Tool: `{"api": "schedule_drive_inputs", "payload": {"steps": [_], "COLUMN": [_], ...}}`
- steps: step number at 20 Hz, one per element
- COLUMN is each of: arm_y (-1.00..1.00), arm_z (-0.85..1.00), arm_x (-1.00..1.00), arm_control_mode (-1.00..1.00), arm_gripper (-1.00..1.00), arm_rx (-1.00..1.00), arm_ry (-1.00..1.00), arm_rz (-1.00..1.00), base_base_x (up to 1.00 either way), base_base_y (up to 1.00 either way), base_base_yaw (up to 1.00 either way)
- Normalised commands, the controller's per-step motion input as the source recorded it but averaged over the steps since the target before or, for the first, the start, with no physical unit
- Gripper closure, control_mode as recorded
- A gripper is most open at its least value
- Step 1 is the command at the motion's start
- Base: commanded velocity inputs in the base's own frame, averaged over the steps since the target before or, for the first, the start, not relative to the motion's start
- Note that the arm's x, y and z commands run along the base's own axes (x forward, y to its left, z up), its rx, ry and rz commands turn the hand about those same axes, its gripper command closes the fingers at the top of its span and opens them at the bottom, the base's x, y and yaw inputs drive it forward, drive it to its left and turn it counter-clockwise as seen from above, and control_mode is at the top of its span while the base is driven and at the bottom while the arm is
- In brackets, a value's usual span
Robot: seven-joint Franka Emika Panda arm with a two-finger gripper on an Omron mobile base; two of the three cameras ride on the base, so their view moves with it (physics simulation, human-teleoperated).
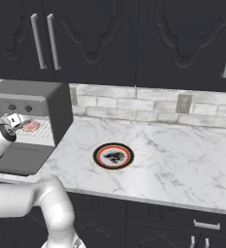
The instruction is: Open the toaster oven door. Place the bread on the top rack in the toaster oven and place the steak on the bottom rack.
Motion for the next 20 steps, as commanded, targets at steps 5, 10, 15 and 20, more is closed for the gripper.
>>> {"api": "schedule_drive_inputs", "payload": {"steps": [5,10,15,20], "arm_y": [0.15,0.20,0.21,0.20], "arm_z": [-0.21,-0.22,-0.18,-0.21], "arm_x": [-0.30,-0.36,-0.42,-0.47], "arm_control_mode": [-1.00,-1.00,-1.00,-1.00], "arm_gripper": [1.00,1.00,1.00,1.00], "arm_rx": [0.03,0.04,0.07,0.07], "arm_ry": [0.19,0.16,0.20,0.19], "arm_rz": [-0.04,-0.05,-0.09,-0.09], "base_base_x": [0.00,0.00,0.00,0.00], "base_base_y": [0.00,0.00,0.00,0.00], "base_base_yaw": [0.00,0.00,0.00,0.00]}}
